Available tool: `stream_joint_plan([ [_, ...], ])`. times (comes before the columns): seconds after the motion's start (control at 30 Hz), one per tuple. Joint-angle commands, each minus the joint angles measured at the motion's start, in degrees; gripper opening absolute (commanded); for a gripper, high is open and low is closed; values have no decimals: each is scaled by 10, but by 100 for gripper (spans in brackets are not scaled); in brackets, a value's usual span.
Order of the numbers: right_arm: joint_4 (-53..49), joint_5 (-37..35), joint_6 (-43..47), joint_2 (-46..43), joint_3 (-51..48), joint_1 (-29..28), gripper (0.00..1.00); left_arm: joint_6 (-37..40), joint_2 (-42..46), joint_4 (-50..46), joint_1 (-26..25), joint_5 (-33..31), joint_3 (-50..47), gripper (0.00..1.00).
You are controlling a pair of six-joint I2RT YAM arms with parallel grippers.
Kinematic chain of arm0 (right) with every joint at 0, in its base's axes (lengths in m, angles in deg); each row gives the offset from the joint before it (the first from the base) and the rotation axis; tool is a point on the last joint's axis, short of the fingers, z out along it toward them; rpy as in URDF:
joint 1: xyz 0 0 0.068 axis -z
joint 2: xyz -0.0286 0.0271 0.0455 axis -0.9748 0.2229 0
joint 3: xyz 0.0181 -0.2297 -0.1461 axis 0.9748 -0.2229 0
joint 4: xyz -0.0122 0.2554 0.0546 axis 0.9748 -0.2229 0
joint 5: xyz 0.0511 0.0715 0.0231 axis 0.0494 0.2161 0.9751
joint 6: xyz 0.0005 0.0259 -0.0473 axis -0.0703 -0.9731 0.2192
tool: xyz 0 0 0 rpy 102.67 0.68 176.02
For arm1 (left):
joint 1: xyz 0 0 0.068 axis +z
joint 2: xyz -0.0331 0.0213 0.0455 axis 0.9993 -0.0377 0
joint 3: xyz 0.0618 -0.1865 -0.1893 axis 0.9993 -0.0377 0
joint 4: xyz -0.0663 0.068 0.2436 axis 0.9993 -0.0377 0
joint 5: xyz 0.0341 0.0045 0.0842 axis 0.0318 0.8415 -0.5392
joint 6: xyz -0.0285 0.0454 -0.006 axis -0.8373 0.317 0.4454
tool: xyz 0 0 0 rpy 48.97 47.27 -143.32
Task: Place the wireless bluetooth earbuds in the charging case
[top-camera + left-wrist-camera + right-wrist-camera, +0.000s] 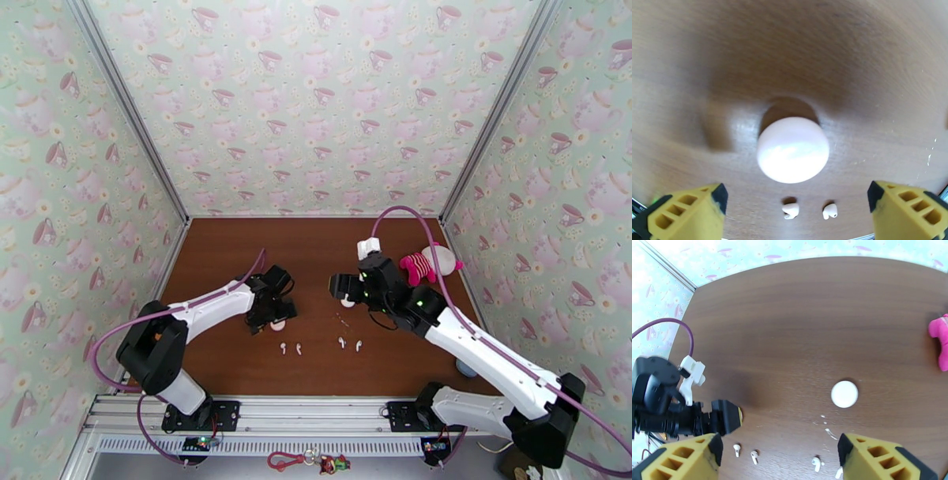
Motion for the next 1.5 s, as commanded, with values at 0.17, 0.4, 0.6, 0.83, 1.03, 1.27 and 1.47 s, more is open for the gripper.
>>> stream_joint_plan([
  [0.17, -50, -26, 21, -62, 5, -3, 83, 27, -75, -60, 14, 63, 62, 92],
  [0.4, -67, -35, 21, -95, 4, -3, 84, 34, -96, -73, 15, 56, 62, 84],
  [0.6, -72, -29, 17, -109, 0, -3, 84, 47, -124, -75, 12, 50, 75, 75],
  [0.83, -69, -20, 10, -114, -2, -3, 83, 56, -136, -60, 9, 45, 76, 66],
  [1.03, -67, -13, 13, -113, 1, -3, 84, 71, -145, -57, 15, 18, 81, 67],
  [1.27, -60, -2, 15, -106, 5, -3, 83, 70, -147, -49, 16, -3, 87, 77],
  [1.47, -57, 6, 14, -101, 6, -3, 84, 72, -154, -39, 29, -7, 90, 71],
])
